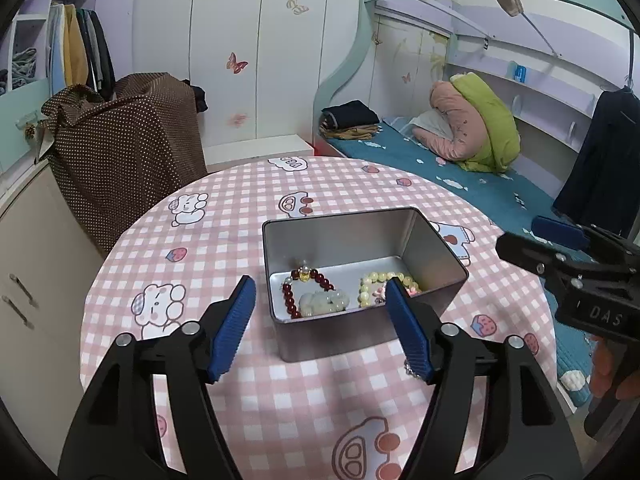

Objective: Organize jewelry
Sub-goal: 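Grasp the gold stud earring beside the pearl with the right gripper, then grasp the silver chain cluster with the left gripper and lift it, then lower the chain and stud into the grey box and open both grippers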

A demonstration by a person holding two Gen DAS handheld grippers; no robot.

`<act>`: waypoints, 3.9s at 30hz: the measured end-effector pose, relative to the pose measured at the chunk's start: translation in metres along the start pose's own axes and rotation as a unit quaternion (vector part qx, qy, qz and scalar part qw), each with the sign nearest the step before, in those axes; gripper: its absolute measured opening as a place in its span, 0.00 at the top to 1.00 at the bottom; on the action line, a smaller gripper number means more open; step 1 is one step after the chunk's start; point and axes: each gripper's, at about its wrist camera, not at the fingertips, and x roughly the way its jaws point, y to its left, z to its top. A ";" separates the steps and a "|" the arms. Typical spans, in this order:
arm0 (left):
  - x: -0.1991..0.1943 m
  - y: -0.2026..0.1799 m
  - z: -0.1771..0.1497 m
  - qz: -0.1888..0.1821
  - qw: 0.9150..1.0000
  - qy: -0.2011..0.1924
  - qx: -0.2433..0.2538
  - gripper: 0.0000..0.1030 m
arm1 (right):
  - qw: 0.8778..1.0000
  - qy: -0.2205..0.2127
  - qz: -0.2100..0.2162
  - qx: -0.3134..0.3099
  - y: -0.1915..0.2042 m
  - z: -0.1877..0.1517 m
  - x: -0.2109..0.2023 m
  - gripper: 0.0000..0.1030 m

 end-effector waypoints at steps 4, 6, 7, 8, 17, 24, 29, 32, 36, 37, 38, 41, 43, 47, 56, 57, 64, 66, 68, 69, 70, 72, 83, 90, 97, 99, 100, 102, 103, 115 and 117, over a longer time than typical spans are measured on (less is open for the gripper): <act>-0.006 -0.001 -0.006 0.002 1.000 -0.001 0.002 0.22 | 1.000 0.017 -0.008 -0.003 -0.003 -0.012 0.000 0.24; -0.007 -0.003 -0.008 0.003 1.000 0.002 0.002 0.19 | 1.000 0.026 -0.008 -0.005 -0.004 -0.019 0.002 0.23; -0.007 -0.003 -0.009 0.003 1.000 0.003 0.003 0.18 | 0.999 0.032 -0.008 -0.006 -0.003 -0.023 0.004 0.23; -0.007 -0.004 -0.011 0.004 1.000 0.005 0.004 0.17 | 0.999 0.036 -0.007 -0.007 -0.002 -0.025 0.005 0.22; -0.008 -0.007 -0.033 0.007 0.999 0.032 0.012 0.12 | 0.997 0.066 0.004 -0.028 0.009 -0.054 0.014 0.16; -0.004 -0.010 -0.048 0.003 0.998 0.052 0.021 0.11 | 0.995 0.074 0.015 -0.057 0.021 -0.062 0.022 0.34; 0.002 -0.009 -0.053 0.004 0.998 0.064 0.016 0.11 | 0.994 0.088 0.029 -0.059 0.023 -0.068 0.032 0.61; 0.005 -0.010 -0.053 0.000 0.998 0.068 0.014 0.11 | 0.993 0.095 0.037 -0.062 0.024 -0.072 0.036 0.80; 0.011 -0.015 -0.054 -0.009 0.997 0.072 0.018 0.11 | 0.993 0.096 0.040 -0.061 0.023 -0.071 0.035 0.96; 0.012 -0.017 -0.054 -0.011 0.997 0.073 0.019 0.11 | 0.993 0.096 0.040 -0.060 0.022 -0.071 0.035 0.96; 0.014 -0.019 -0.053 -0.015 0.997 0.073 0.021 0.11 | 0.993 0.096 0.039 -0.060 0.020 -0.071 0.034 0.96; 0.019 -0.027 -0.052 -0.022 0.997 0.075 0.027 0.11 | 0.993 0.095 0.039 -0.059 0.018 -0.070 0.034 0.97; 0.021 -0.032 -0.052 -0.025 0.996 0.077 0.030 0.11 | 0.993 0.093 0.037 -0.062 0.018 -0.069 0.032 0.95; 0.023 -0.036 -0.053 -0.028 0.996 0.080 0.034 0.11 | 0.994 0.081 0.039 -0.062 0.015 -0.063 0.029 0.70; 0.023 -0.026 -0.054 -0.017 0.996 0.084 0.021 0.11 | 0.992 0.086 0.046 -0.085 0.023 -0.066 0.046 0.74; 0.024 -0.026 -0.054 -0.018 0.996 0.085 0.021 0.11 | 0.992 0.086 0.050 -0.084 0.023 -0.065 0.047 0.84; 0.027 -0.035 -0.053 -0.030 0.995 0.087 0.028 0.11 | 0.992 0.089 0.046 -0.074 0.021 -0.065 0.046 0.88; 0.029 -0.039 -0.052 -0.034 0.995 0.088 0.029 0.11 | 0.993 0.087 0.042 -0.068 0.016 -0.064 0.043 0.88; 0.031 -0.042 -0.051 -0.038 0.995 0.090 0.030 0.11 | 0.994 0.084 0.039 -0.062 0.010 -0.063 0.039 0.88; 0.033 -0.044 -0.051 -0.040 0.995 0.091 0.031 0.11 | 0.994 0.081 0.035 -0.061 0.007 -0.063 0.036 0.88; 0.035 -0.046 -0.051 -0.041 0.994 0.092 0.032 0.11 | 0.995 0.078 0.031 -0.057 0.004 -0.062 0.034 0.88; 0.039 -0.050 -0.050 -0.045 0.994 0.094 0.032 0.11 | 0.996 0.073 0.025 -0.051 -0.004 -0.060 0.030 0.88; 0.056 -0.072 -0.053 -0.065 0.990 0.109 0.066 0.66 | 0.998 0.053 -0.001 -0.022 -0.036 -0.055 0.016 0.88; 0.054 -0.078 -0.056 -0.069 0.988 0.106 0.083 0.90 | 0.998 0.053 0.003 -0.016 -0.038 -0.056 0.016 0.88; 0.044 -0.070 -0.051 -0.060 0.991 0.096 0.074 0.90 | 0.999 0.047 0.006 -0.018 -0.033 -0.054 0.012 0.88; 0.039 -0.067 -0.050 -0.058 0.992 0.091 0.071 0.90 | 0.999 0.045 0.008 -0.019 -0.031 -0.054 0.011 0.88; 0.037 -0.065 -0.049 -0.057 0.992 0.090 0.070 0.90 | 0.999 0.044 0.009 -0.020 -0.029 -0.053 0.010 0.88; 0.032 -0.063 -0.047 -0.056 0.993 0.085 0.065 0.90 | 0.999 0.042 0.009 -0.022 -0.027 -0.052 0.009 0.88; 0.030 -0.061 -0.046 -0.055 0.993 0.084 0.062 0.90 | 0.999 0.040 0.010 -0.023 -0.026 -0.051 0.008 0.88; -0.016 -0.054 -0.022 -0.055 0.996 0.023 0.062 0.90 | 0.999 0.007 0.015 -0.037 -0.008 -0.031 -0.008 0.88; -0.023 -0.053 -0.016 -0.053 0.997 0.010 0.063 0.90 | 0.999 0.000 0.017 -0.040 -0.005 -0.026 -0.010 0.88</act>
